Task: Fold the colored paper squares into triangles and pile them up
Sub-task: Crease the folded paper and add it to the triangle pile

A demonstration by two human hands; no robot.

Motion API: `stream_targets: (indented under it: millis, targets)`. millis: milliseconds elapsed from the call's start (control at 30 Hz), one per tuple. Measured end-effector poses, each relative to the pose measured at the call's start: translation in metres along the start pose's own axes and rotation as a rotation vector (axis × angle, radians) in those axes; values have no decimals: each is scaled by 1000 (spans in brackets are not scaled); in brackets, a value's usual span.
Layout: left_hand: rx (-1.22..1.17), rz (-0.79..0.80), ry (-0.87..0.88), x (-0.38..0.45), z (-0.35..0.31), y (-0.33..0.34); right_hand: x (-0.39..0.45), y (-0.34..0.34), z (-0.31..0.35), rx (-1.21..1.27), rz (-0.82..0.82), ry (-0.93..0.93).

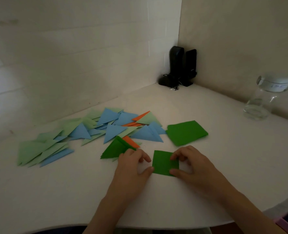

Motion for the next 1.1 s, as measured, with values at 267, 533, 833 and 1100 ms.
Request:
stream_targets:
  millis: [267,533,833,1100]
  targets:
    - [60,-84,225,-24,-38,23,-3,-1,7,-80,-67,-54]
    - [214,-129,239,-24,-43,27,1,5,4,35,3,167]
    - [97,-67,319,-23,-32,19,-8,-2,19,-57,55,-39]
    - [5,-68,321,-16,-14,-2,3,4,18,-159,30,-62]
Point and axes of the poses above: each hand's wrist, its own x-axis towards the middle knuckle, its own y-axis out of the palm, z = x × y, the point moved 7 cm from there along x, towards the middle knuckle, and after that the axes turned 9 degrees about -y, right-handed, at the moved point
